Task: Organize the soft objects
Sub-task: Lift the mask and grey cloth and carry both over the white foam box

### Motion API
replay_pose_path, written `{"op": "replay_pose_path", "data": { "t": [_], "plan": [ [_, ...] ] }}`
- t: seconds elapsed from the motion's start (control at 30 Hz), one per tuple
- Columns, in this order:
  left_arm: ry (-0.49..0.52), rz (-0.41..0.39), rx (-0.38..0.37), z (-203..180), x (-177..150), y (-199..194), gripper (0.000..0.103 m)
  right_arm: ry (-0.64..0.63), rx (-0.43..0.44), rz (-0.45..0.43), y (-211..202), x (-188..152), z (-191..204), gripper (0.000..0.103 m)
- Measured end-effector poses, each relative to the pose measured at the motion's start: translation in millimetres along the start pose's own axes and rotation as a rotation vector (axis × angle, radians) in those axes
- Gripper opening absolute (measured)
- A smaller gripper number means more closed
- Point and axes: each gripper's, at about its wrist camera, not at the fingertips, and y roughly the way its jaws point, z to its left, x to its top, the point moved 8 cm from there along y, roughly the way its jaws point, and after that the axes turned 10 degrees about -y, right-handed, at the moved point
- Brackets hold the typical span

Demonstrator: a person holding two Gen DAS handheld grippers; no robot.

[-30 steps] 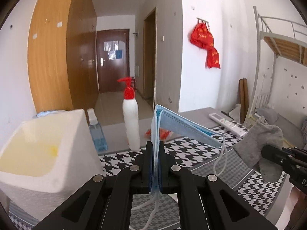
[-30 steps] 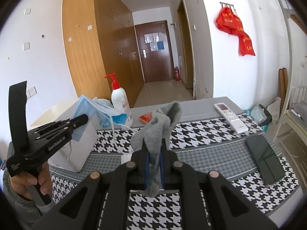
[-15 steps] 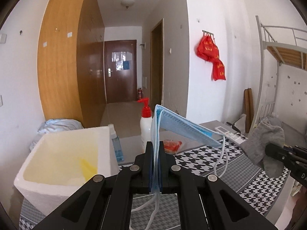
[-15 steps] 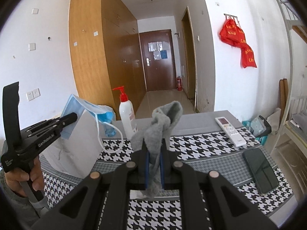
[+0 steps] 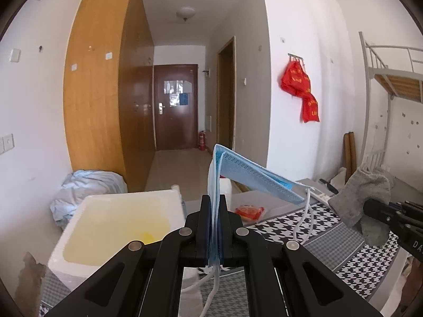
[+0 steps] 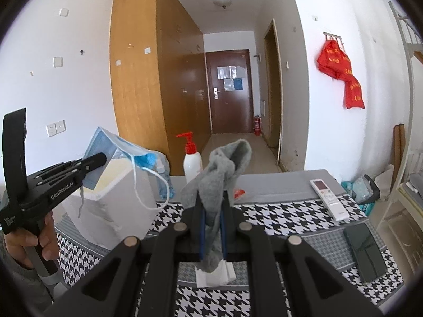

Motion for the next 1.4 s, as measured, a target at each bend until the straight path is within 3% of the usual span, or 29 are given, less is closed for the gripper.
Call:
{"op": "replay_pose_path", "data": {
  "t": [1.4],
  "plan": [
    [-0.064,-0.038,0.193,76,18,-20,0.004,-0.102,0.196,-0.027,38,34,81,0.012]
  ]
}}
